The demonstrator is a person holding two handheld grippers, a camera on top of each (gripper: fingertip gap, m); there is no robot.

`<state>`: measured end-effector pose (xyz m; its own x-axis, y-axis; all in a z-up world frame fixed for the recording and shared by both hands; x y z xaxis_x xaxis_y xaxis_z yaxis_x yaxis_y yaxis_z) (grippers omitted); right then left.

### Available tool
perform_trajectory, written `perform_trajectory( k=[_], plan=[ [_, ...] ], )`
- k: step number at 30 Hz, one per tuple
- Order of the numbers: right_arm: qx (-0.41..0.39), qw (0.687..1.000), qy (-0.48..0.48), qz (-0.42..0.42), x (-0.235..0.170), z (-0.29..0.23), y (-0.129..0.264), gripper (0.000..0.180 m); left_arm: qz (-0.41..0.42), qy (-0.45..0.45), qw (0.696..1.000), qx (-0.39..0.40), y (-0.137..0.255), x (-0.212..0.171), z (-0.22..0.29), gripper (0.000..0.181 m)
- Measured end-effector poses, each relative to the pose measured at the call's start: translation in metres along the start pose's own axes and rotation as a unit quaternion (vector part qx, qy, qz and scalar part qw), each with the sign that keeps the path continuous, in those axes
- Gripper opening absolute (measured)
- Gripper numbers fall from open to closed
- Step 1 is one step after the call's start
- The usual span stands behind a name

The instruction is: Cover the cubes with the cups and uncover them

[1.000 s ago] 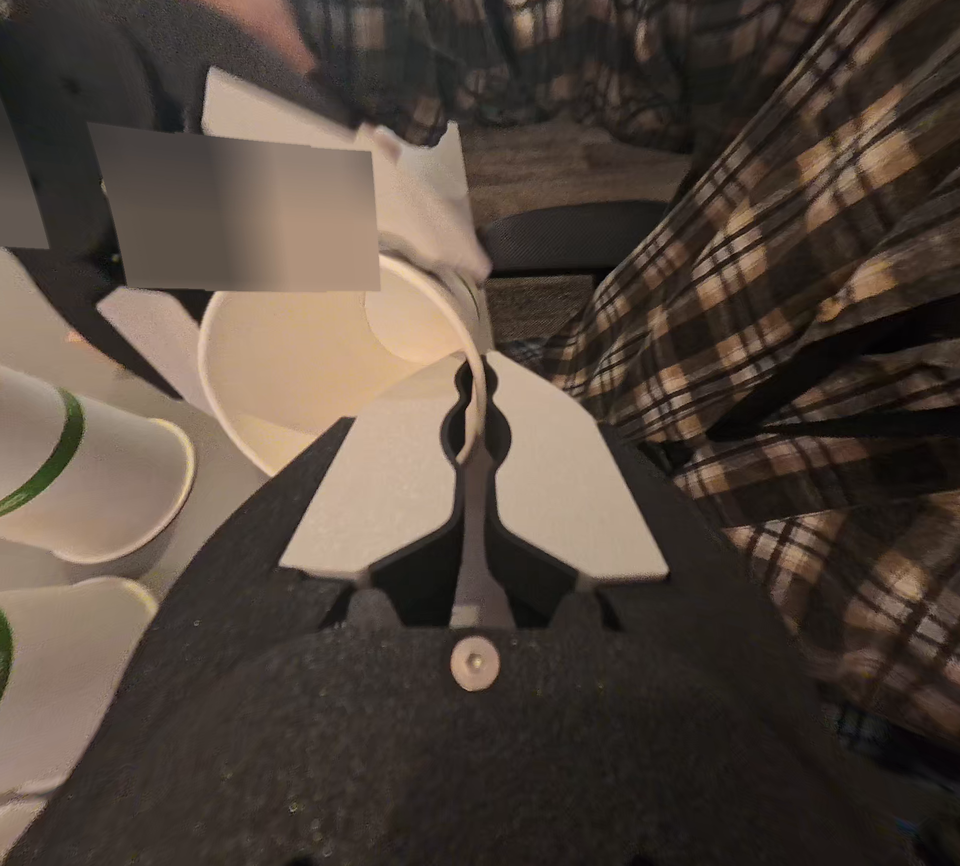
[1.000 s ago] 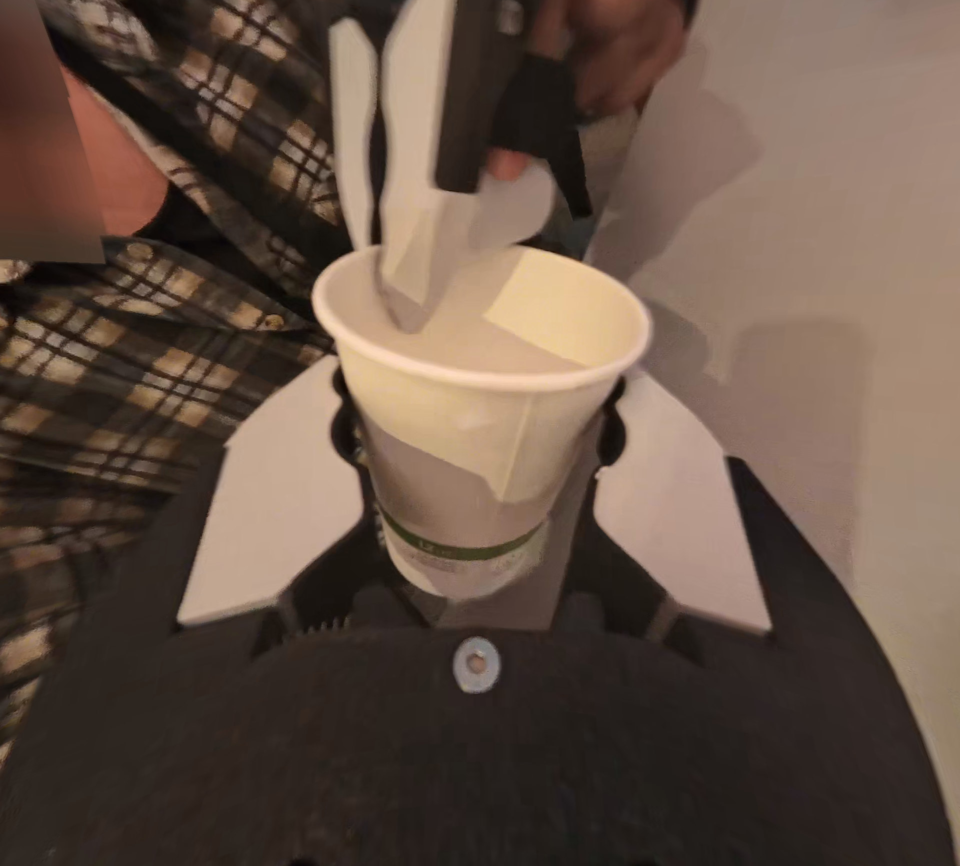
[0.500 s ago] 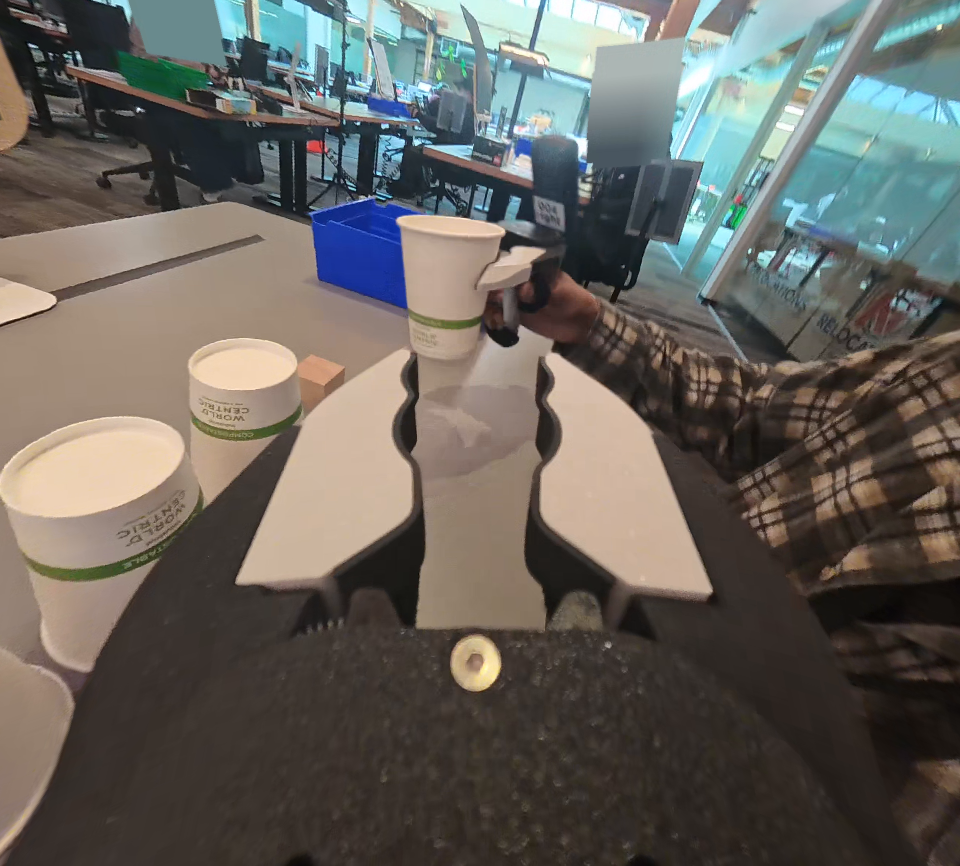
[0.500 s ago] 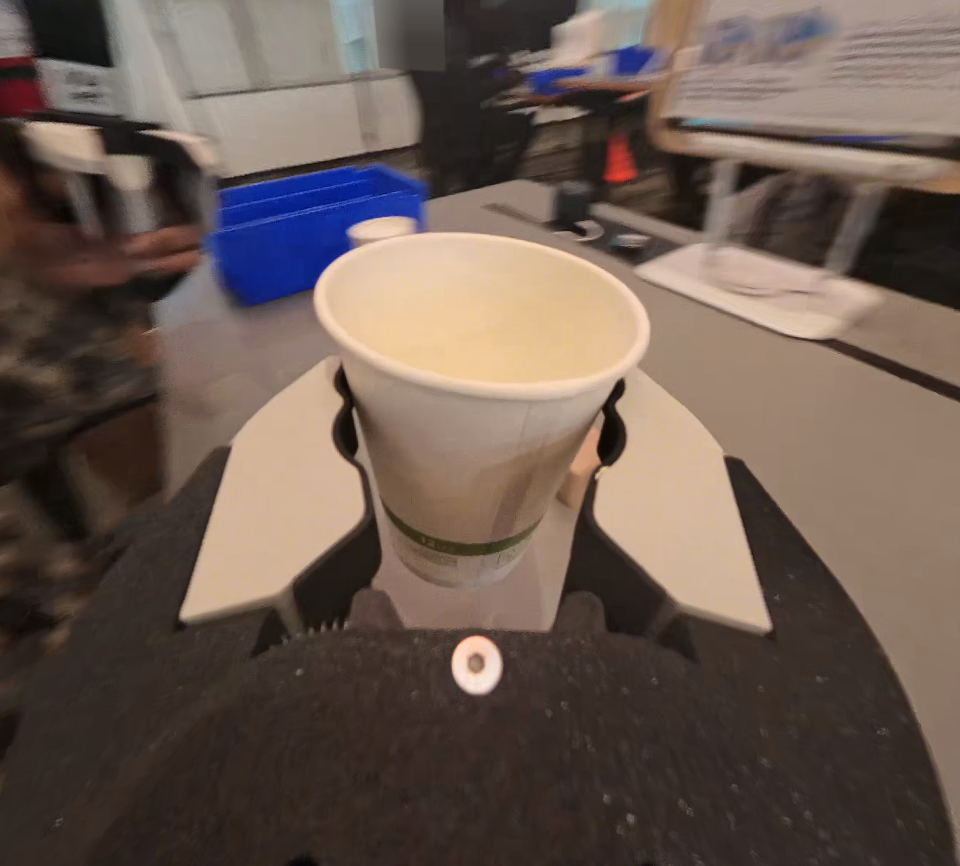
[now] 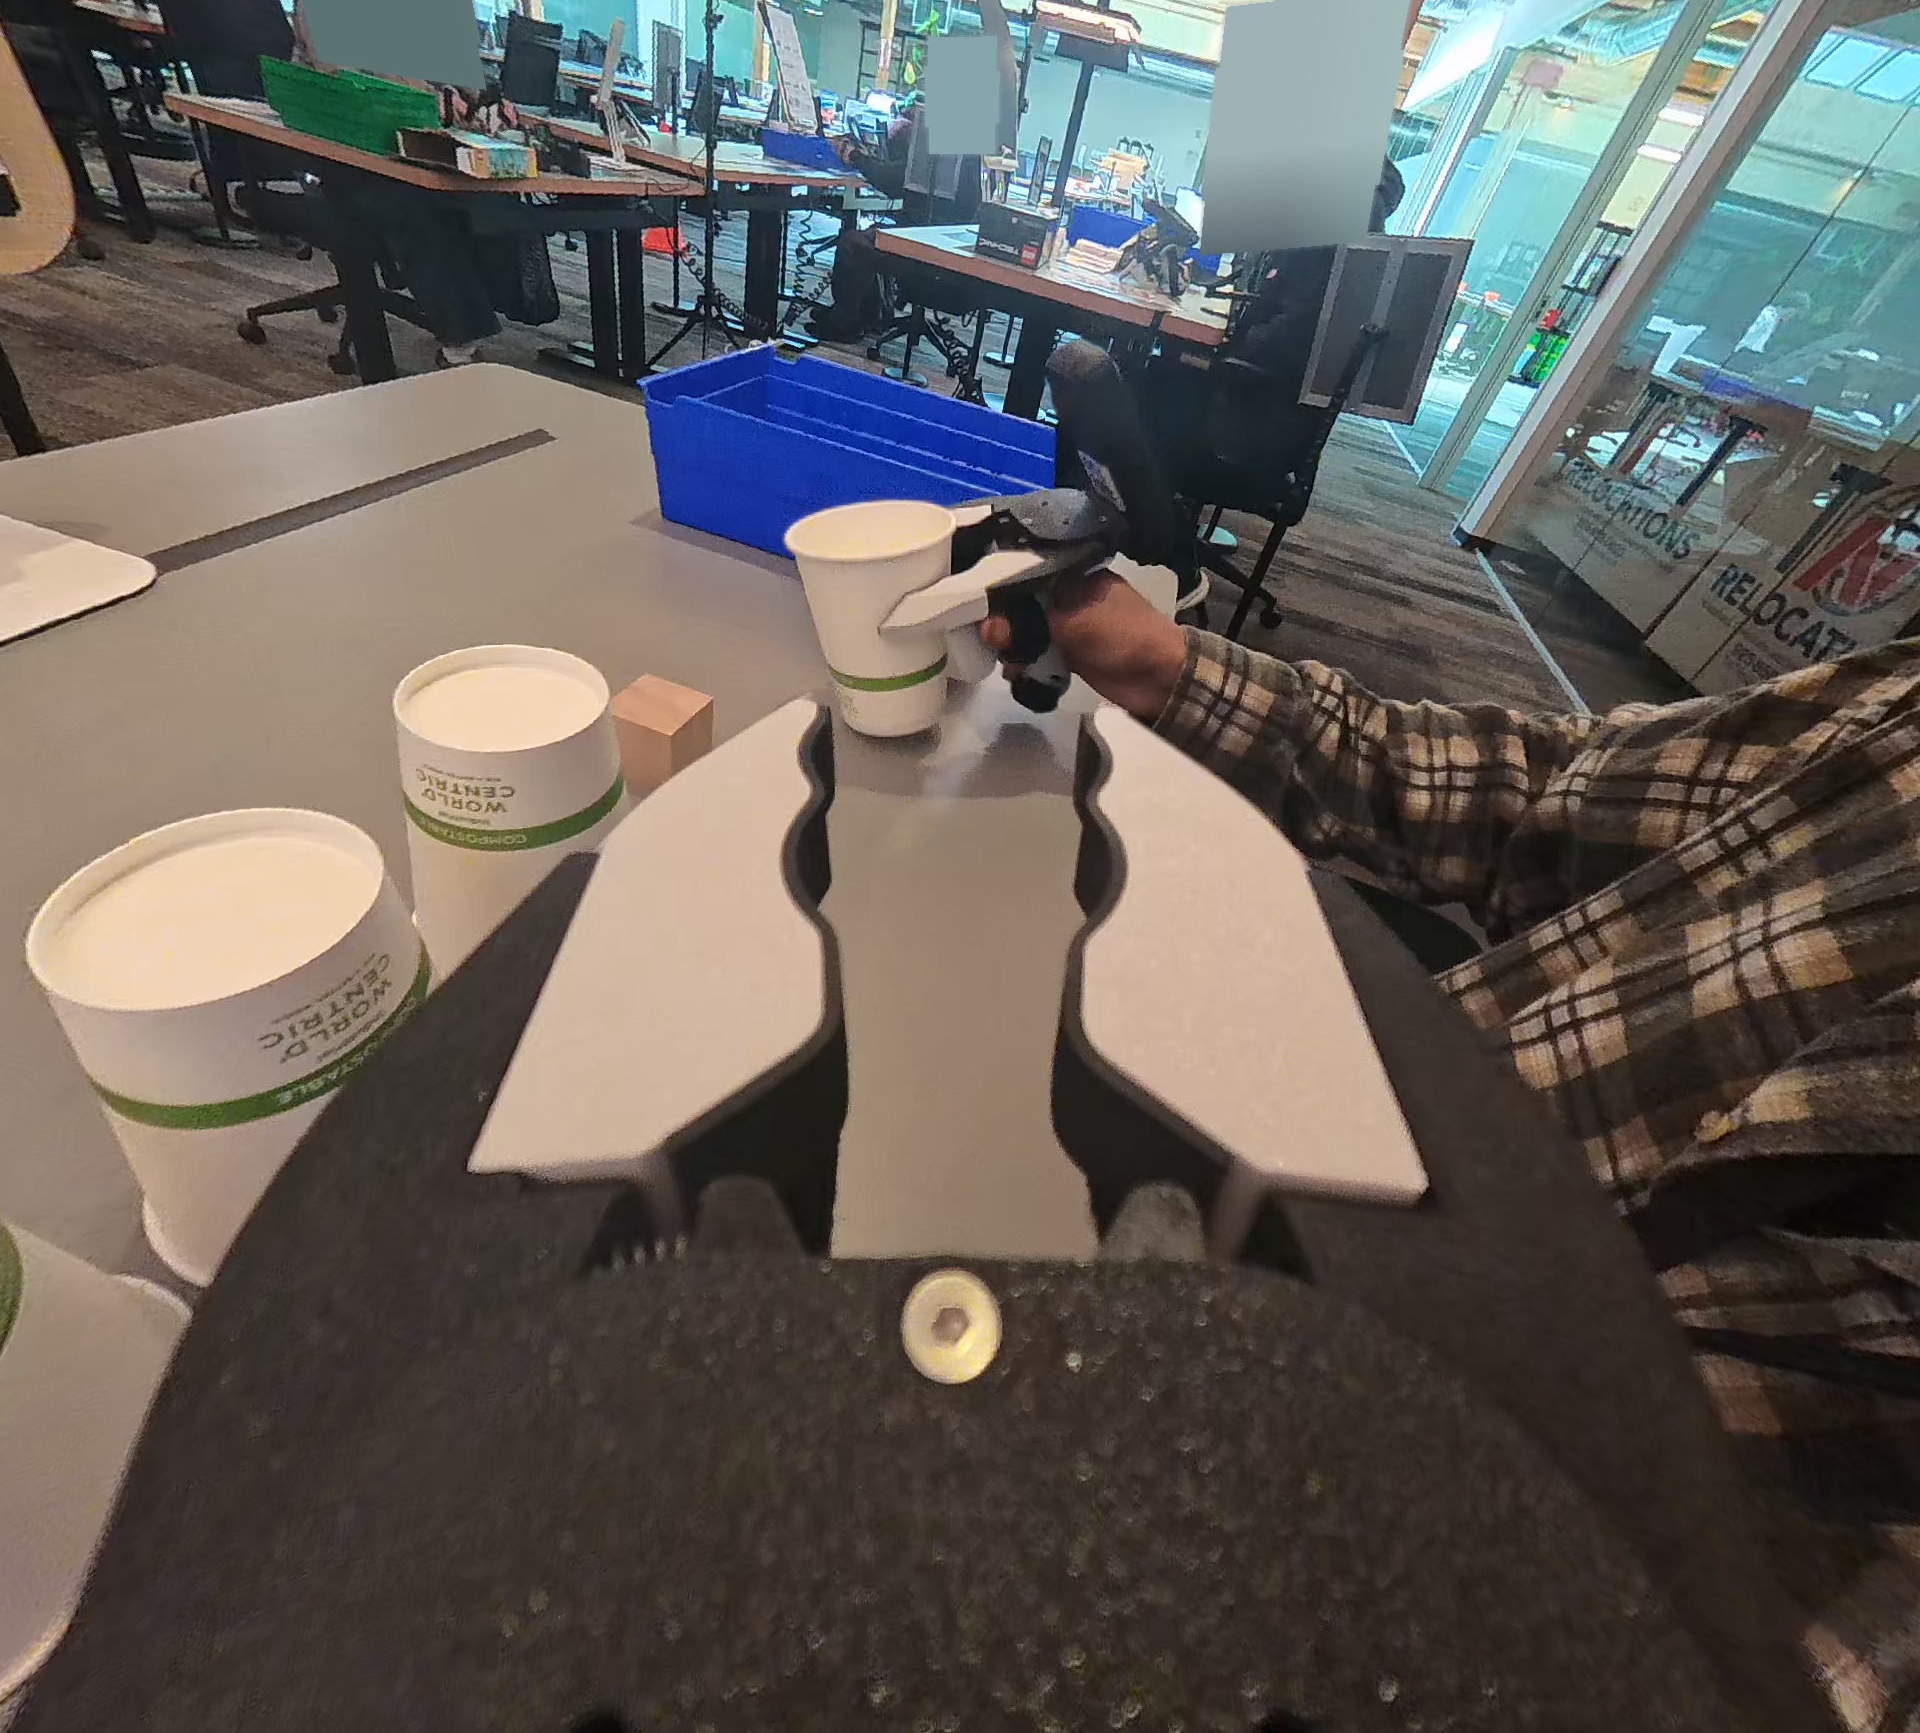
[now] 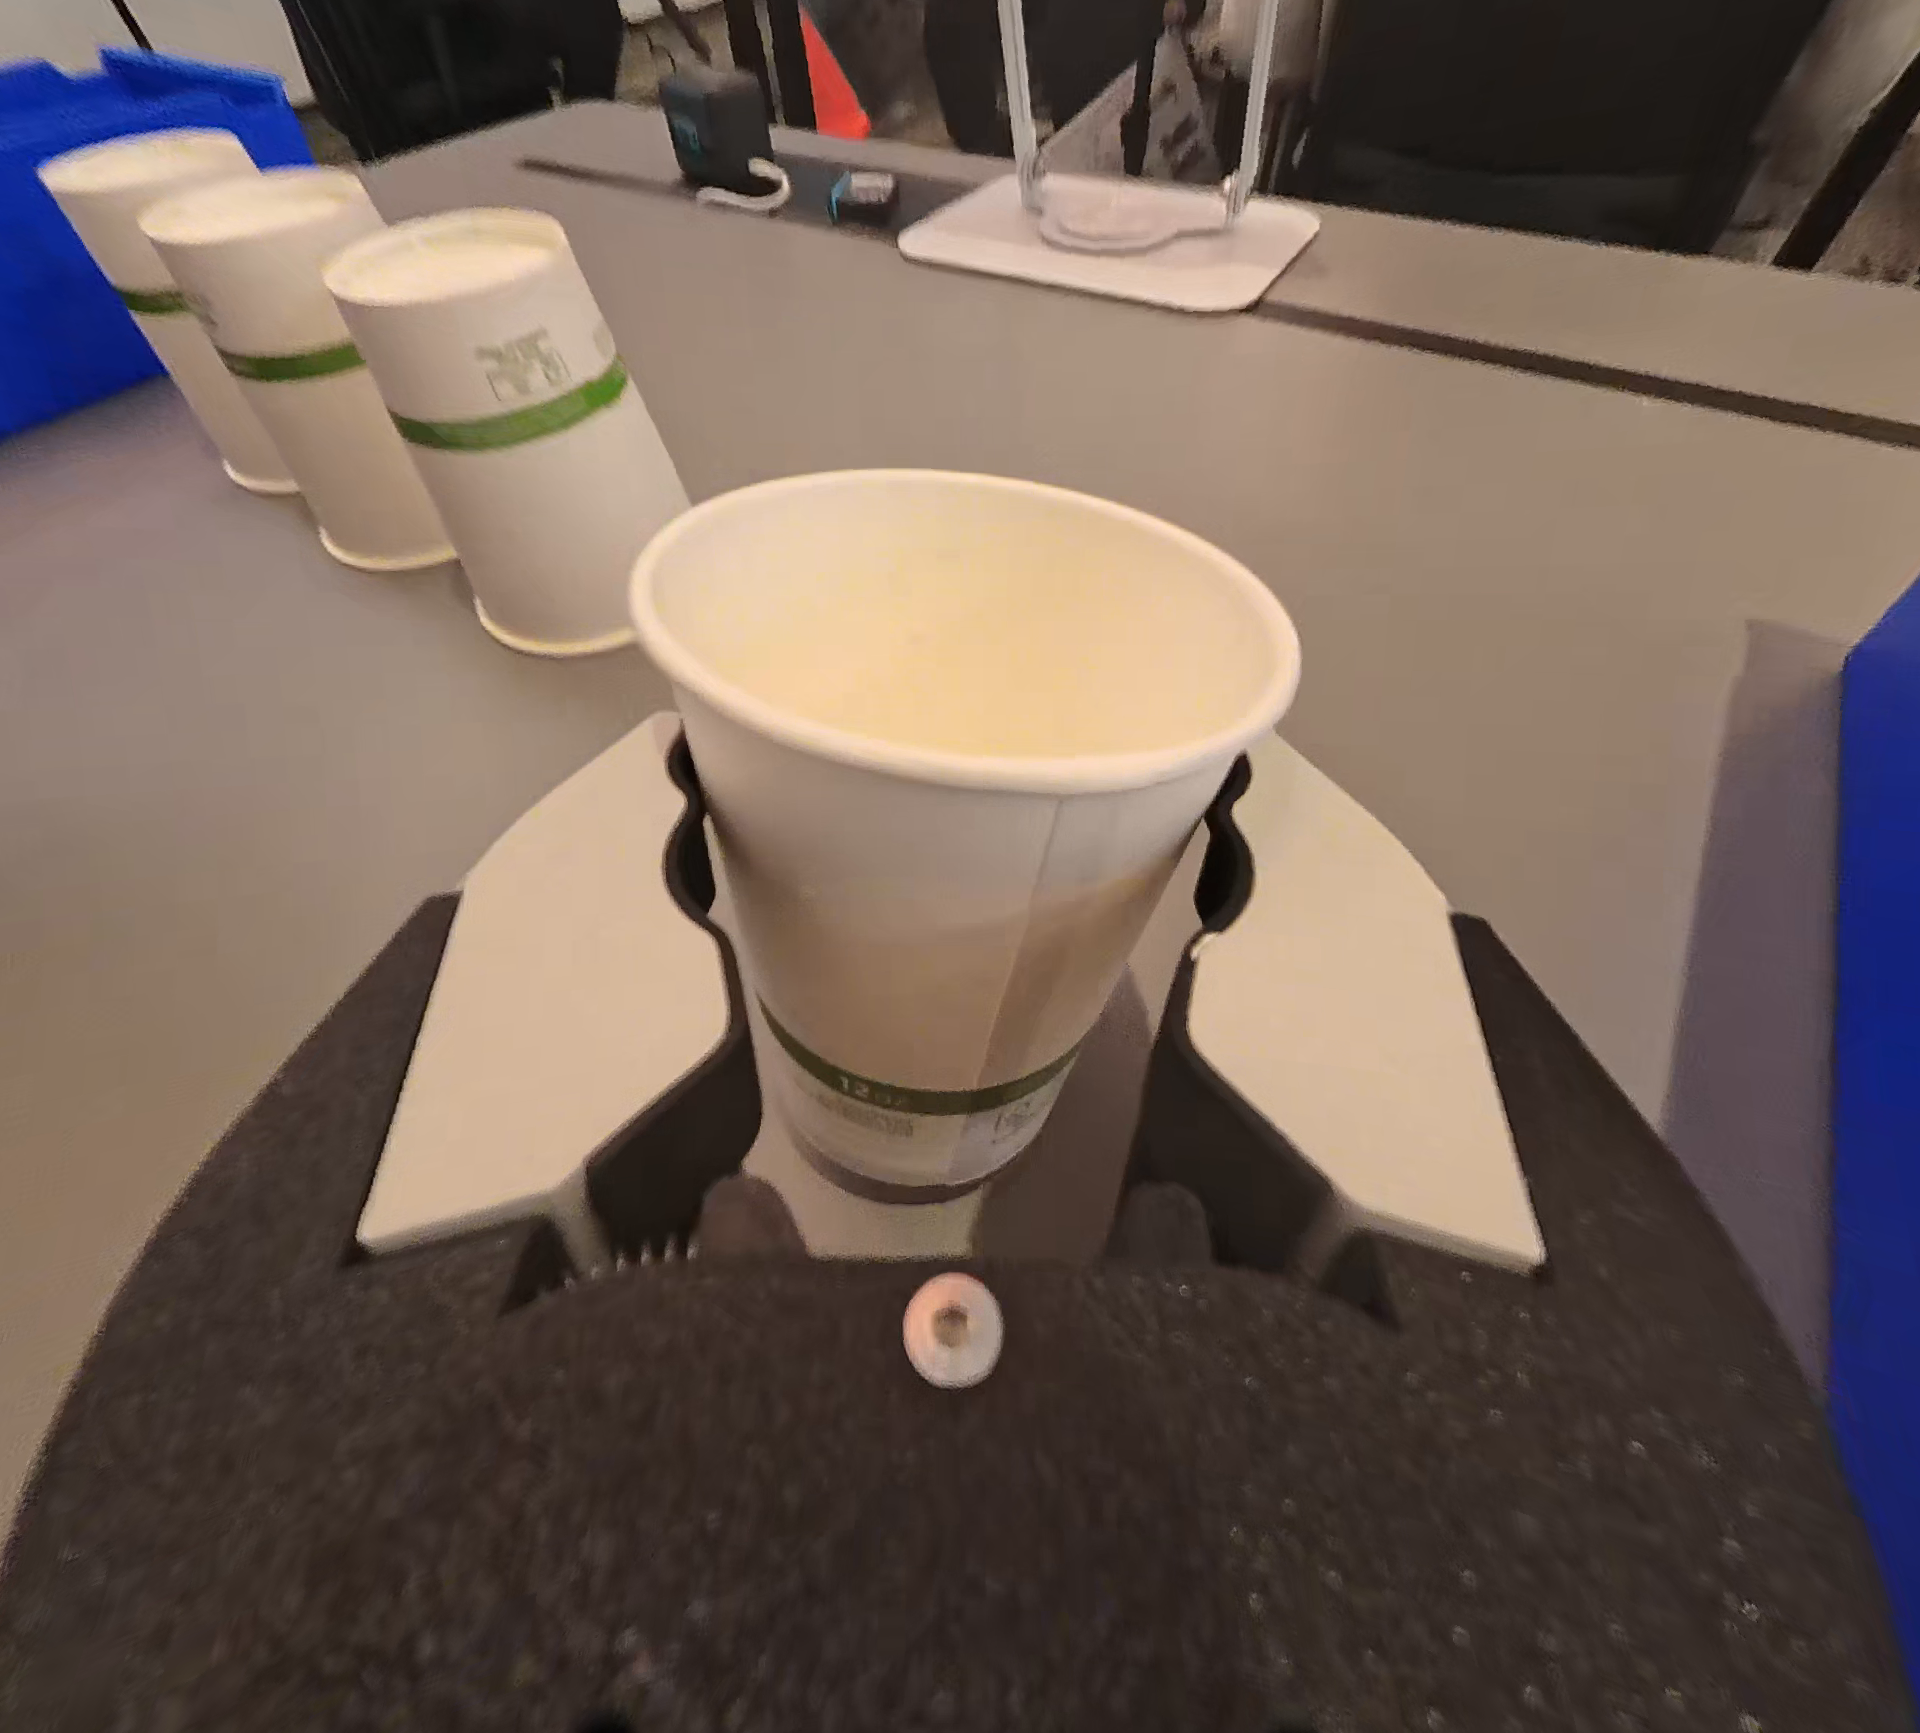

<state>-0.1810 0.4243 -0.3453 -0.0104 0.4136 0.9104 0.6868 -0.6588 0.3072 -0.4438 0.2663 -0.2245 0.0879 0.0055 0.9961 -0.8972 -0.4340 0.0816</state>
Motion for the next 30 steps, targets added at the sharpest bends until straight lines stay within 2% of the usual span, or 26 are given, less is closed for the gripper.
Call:
perform_trajectory(
  k=[7,8,11,18,22,25,26,27,30],
  plan=[
    [-0.009,0.997,0.053,-0.058,-0.016,0.0,0.011,0.093,0.005,0.004,1.0,0.008,0.004,0.002,-0.004,0.045],
    [-0.006,0.996,0.059,-0.07,-0.02,-0.001,0.013,0.099,0.004,0.004,1.0,0.009,0.004,0.002,-0.004,0.045],
    [-0.02,0.991,0.066,-0.115,-0.031,-0.001,0.02,0.145,0.005,0.006,1.0,0.014,0.004,0.002,-0.004,0.049],
    [0.002,0.97,0.097,-0.224,-0.044,-0.021,0.067,0.146,0.013,0.0,0.999,0.038,0.014,0.008,-0.011,0.054],
    [-0.029,0.954,0.175,-0.243,0.0,-0.032,0.087,0.145,0.024,0.009,0.999,0.047,0.02,0.011,-0.017,0.056],
    [-0.006,0.941,0.244,-0.234,0.044,-0.06,0.074,0.142,0.027,0.012,0.998,0.051,0.023,0.012,-0.019,0.056],
    [0.013,0.935,0.268,-0.231,0.055,-0.073,0.064,0.135,0.027,0.013,0.998,0.052,0.024,0.012,-0.02,0.056],
    [0.031,0.928,0.293,-0.23,0.063,-0.085,0.052,0.129,0.028,0.013,0.998,0.054,0.025,0.012,-0.02,0.056],
    [0.077,0.899,0.353,-0.247,0.074,-0.112,0.006,0.127,0.027,0.01,0.998,0.056,0.027,0.013,-0.02,0.056]
  ],
)
Point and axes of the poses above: each gripper's, where its closed fingertips meet, y back along the fingers, x out of its top, z = x × y across the jaws, the point moved 2 cm from there along y, back along the fingers, and after that the axes turned 14 degrees about -y, right-handed, at the moved point
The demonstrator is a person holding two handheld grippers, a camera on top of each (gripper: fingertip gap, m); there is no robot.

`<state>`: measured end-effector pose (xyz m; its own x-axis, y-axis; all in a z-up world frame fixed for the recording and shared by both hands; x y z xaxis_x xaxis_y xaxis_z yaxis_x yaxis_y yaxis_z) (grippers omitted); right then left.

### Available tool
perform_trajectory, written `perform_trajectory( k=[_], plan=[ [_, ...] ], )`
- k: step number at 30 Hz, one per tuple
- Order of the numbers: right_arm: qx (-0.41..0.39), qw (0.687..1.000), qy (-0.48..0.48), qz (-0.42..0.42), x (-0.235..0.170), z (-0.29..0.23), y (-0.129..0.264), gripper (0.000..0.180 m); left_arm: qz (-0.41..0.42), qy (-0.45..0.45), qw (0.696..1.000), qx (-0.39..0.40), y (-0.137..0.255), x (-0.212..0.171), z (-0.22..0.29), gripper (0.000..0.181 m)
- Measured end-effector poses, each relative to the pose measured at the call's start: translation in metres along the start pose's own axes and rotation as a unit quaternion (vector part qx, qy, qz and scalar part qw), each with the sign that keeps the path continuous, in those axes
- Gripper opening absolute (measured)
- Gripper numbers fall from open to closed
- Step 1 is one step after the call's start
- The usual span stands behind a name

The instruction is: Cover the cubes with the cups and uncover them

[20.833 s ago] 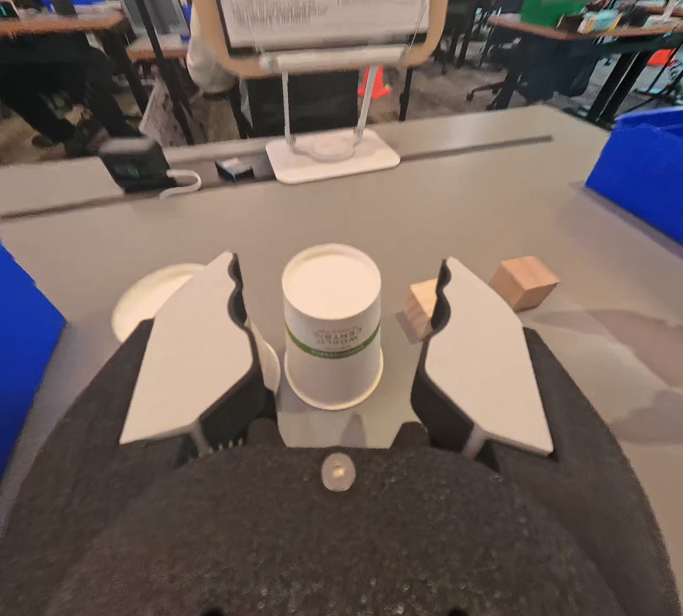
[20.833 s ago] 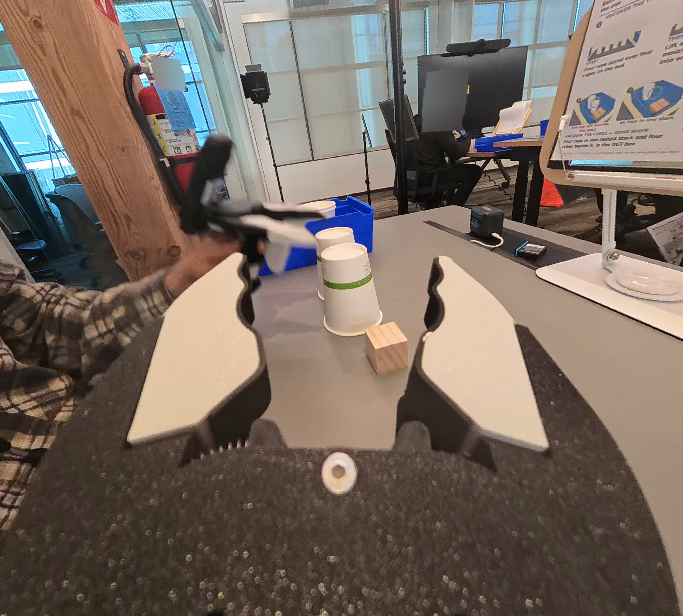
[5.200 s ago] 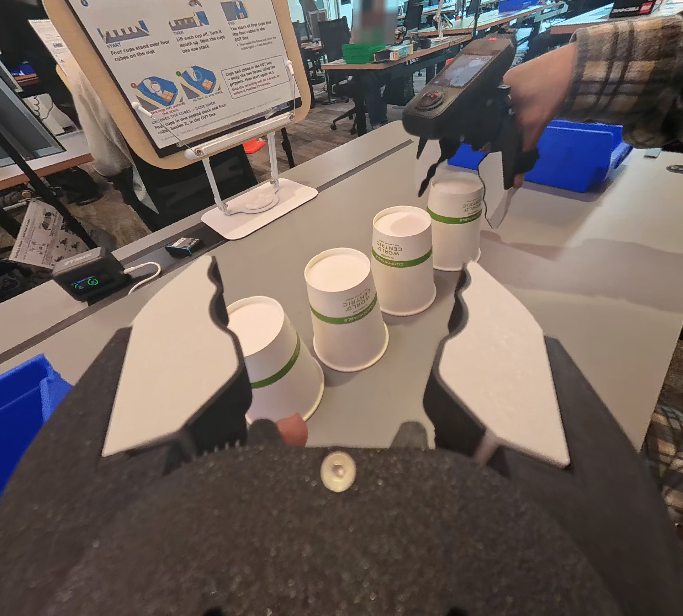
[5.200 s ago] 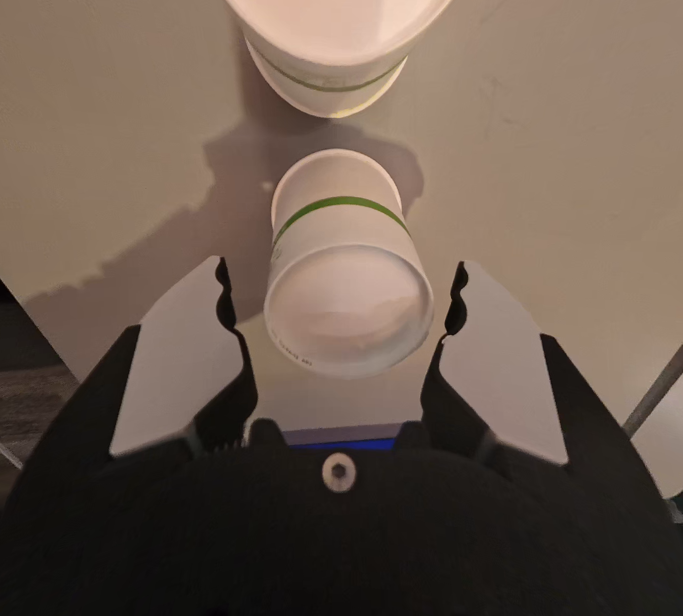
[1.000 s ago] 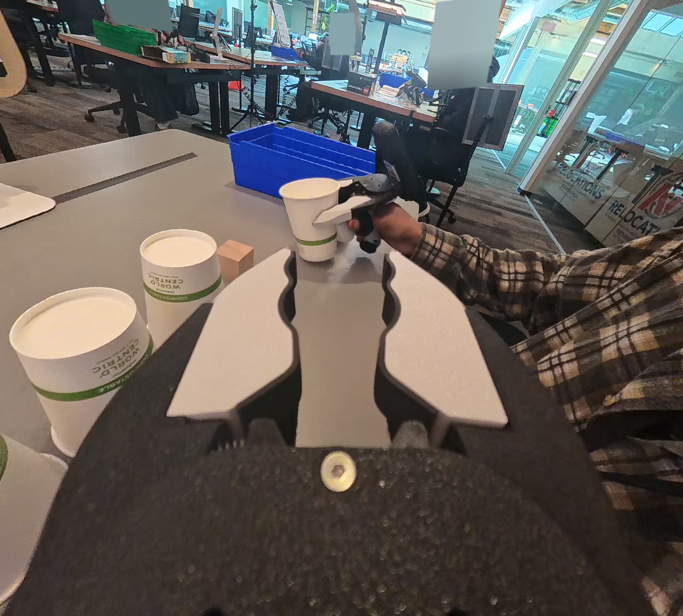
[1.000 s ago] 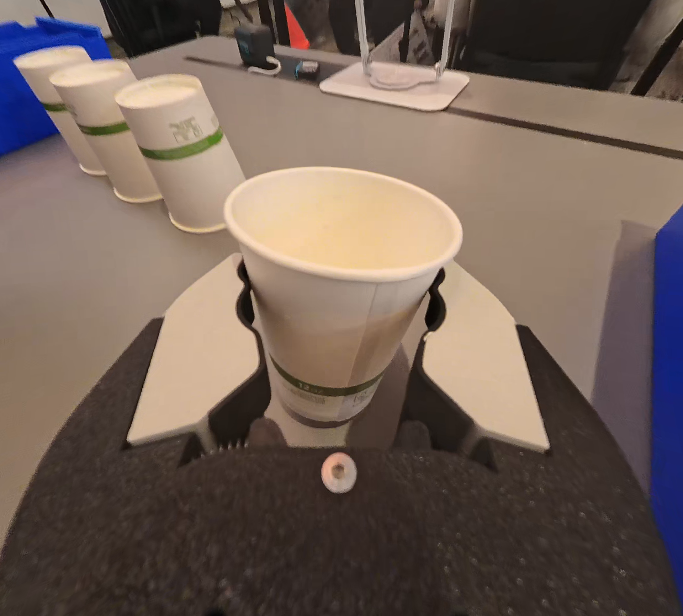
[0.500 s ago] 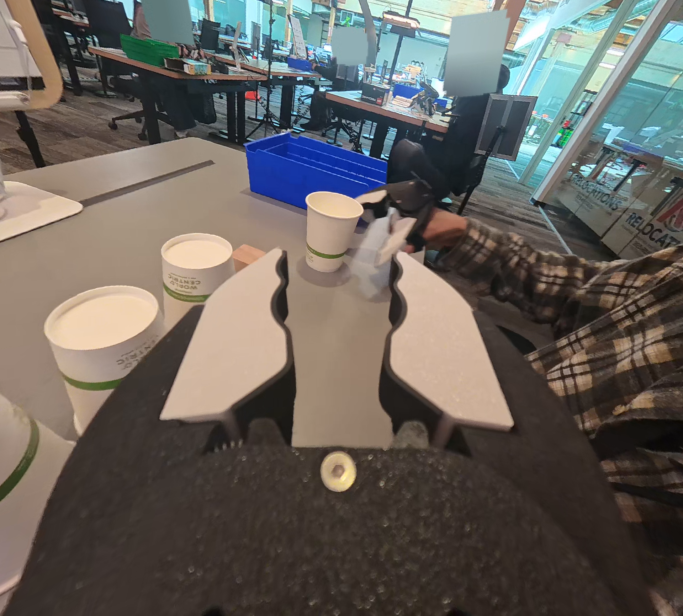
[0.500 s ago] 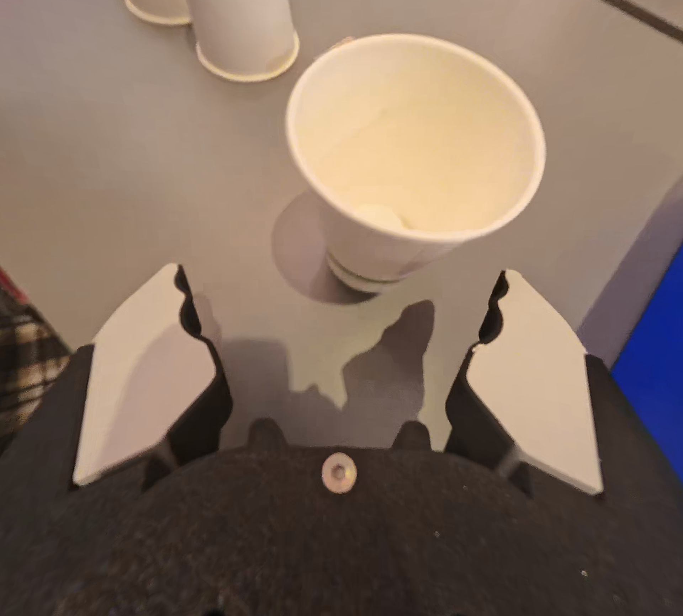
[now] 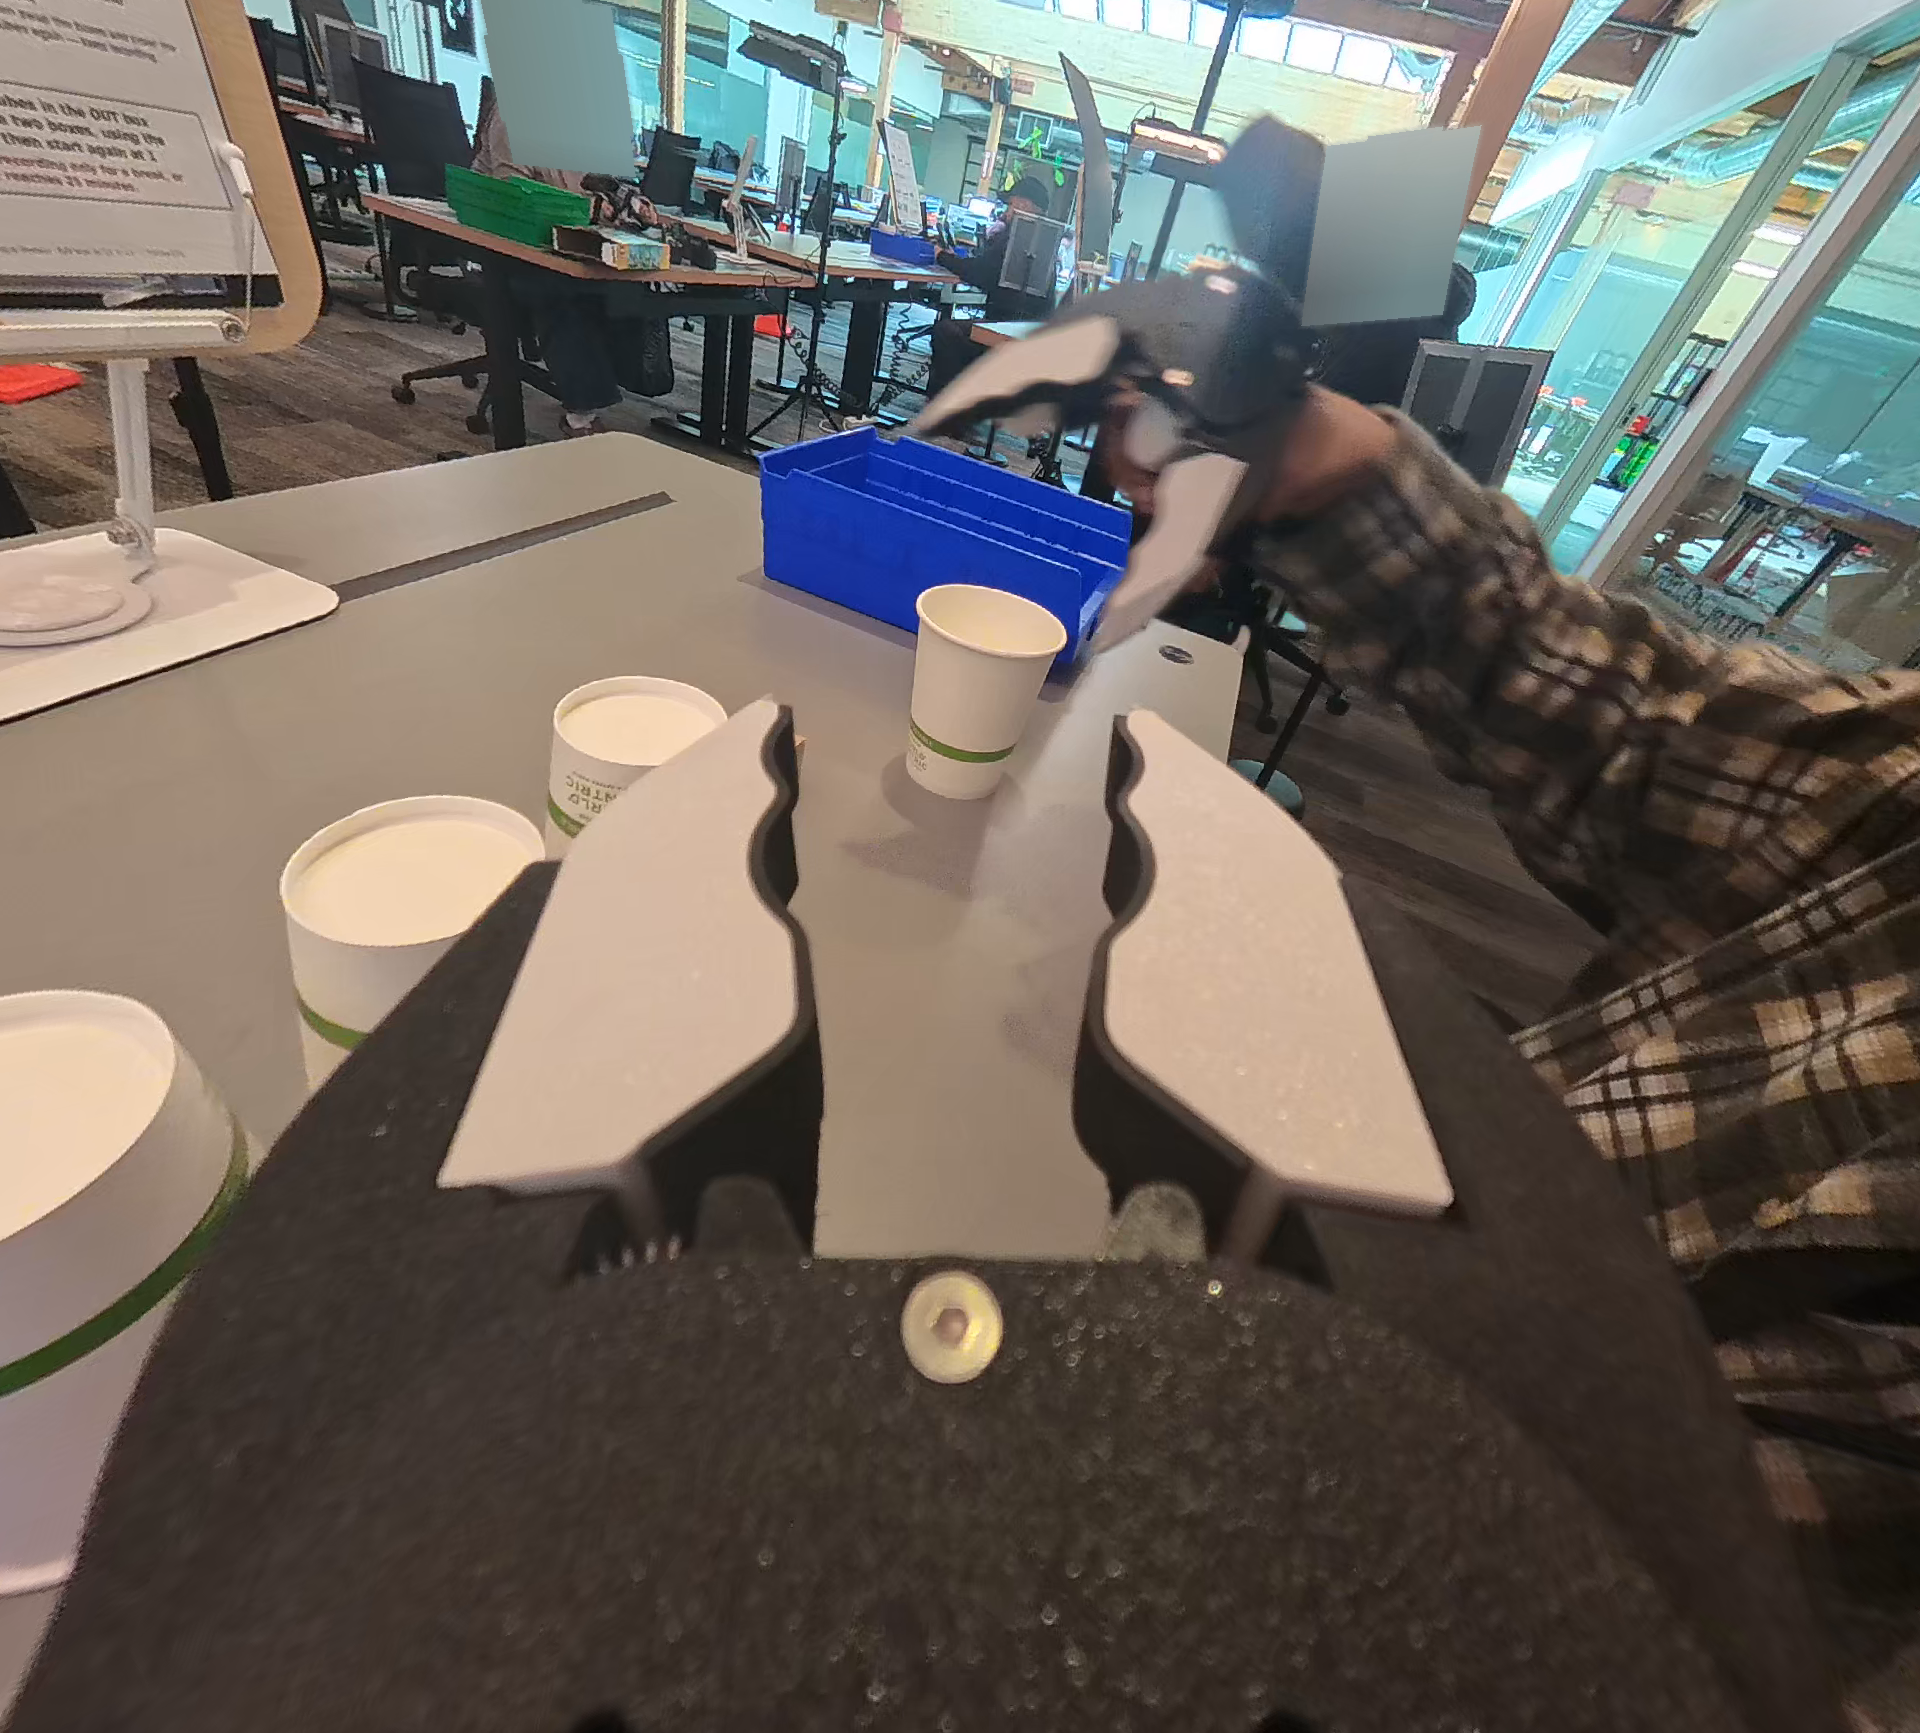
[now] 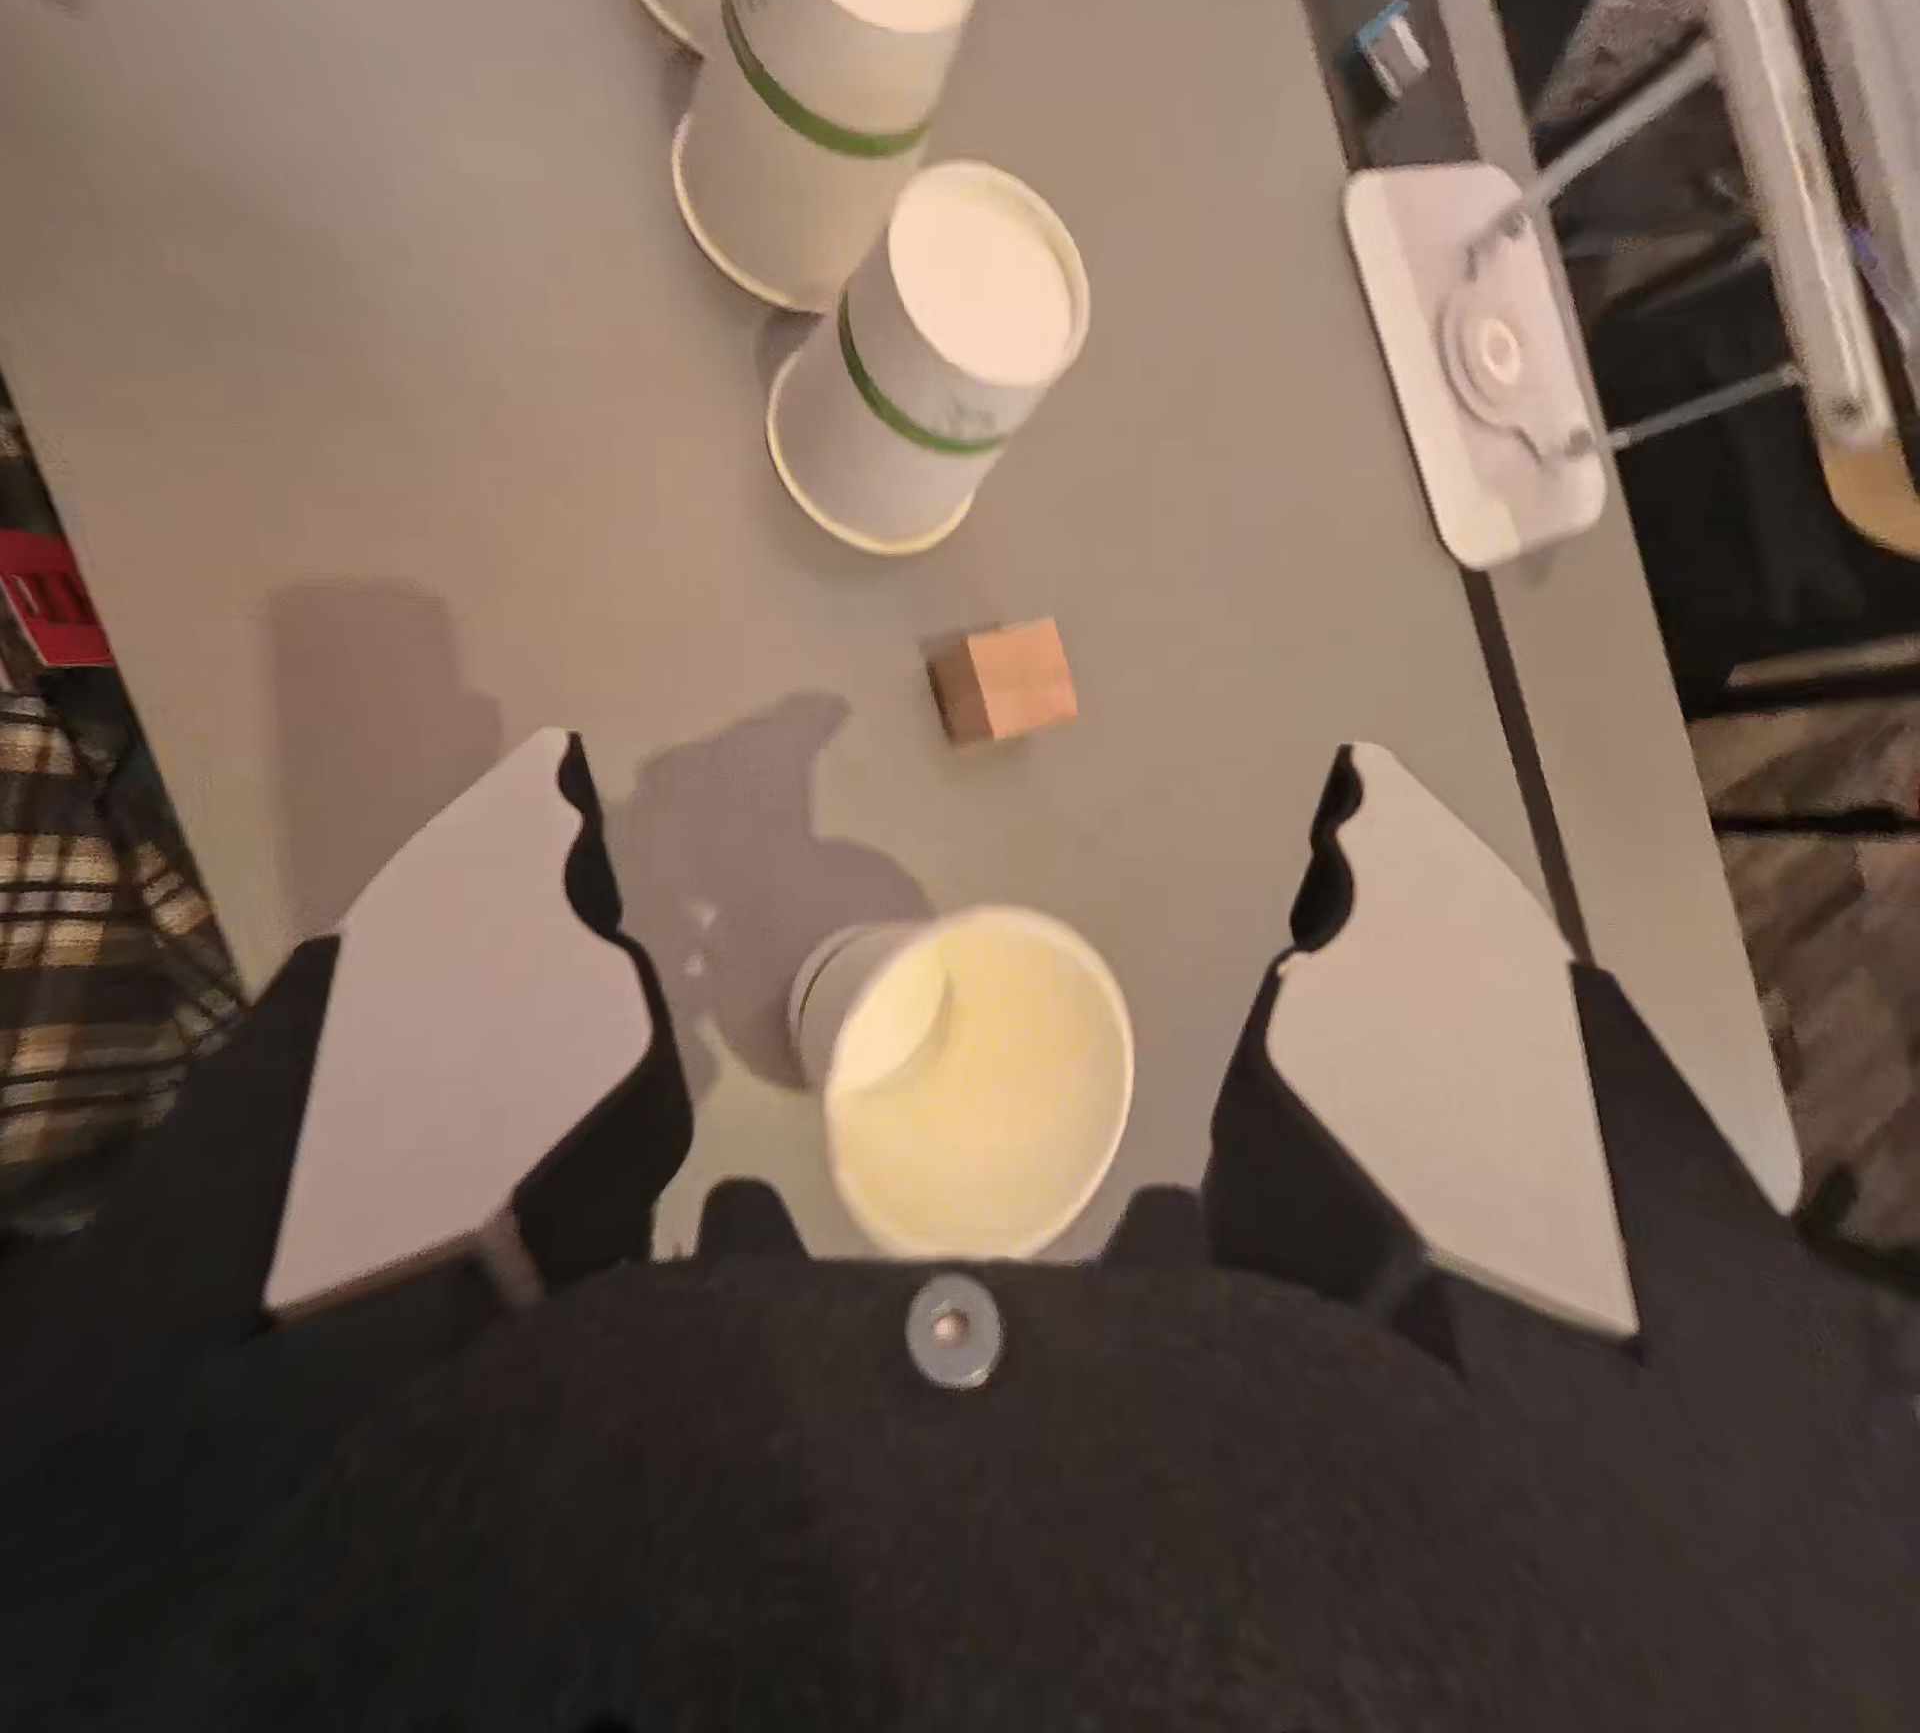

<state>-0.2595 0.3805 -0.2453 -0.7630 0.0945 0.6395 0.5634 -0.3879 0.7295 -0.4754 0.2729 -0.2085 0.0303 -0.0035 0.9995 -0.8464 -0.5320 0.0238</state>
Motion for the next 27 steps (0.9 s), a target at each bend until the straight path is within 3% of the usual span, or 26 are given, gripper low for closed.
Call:
perform_trajectory(
  k=[6,12,19,22,23,27],
  plan=[
    [0.11,0.989,0.064,-0.08,0.047,-0.008,-0.089,0.121,-0.004,0.002,1.0,-0.004,0.001,-0.002,-0.002,0.056],
    [0.166,0.966,0.087,-0.179,0.053,-0.012,-0.146,0.116,-0.008,0.013,1.0,-0.008,0.001,-0.007,-0.007,0.056],
    [0.203,0.943,0.058,-0.256,0.044,-0.015,-0.177,0.115,-0.012,0.019,1.0,-0.013,-0.001,-0.01,-0.008,0.056],
    [0.206,0.933,0.043,-0.293,0.036,-0.016,-0.184,0.102,-0.012,0.018,1.0,-0.014,-0.001,-0.009,-0.007,0.056],
    [0.211,0.93,0.034,-0.298,0.035,-0.017,-0.185,0.094,-0.011,0.017,1.0,-0.013,-0.001,-0.009,-0.007,0.056],
    [0.218,0.938,0.026,-0.267,0.041,-0.016,-0.178,0.093,-0.005,0.019,1.0,0.0,0.002,-0.009,-0.012,0.058]
  ],
)
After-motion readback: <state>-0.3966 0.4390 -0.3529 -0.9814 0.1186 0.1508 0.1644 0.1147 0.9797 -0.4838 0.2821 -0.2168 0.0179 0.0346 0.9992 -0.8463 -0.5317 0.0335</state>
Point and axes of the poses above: each gripper's, where its closed fingertips meet, y back along the fingers, x out of its top, z = x × y across the jaws, the point moved 2 cm from there along y, back along the fingers, and after that the axes turned 14 degrees about -y, right-handed, at the moved point
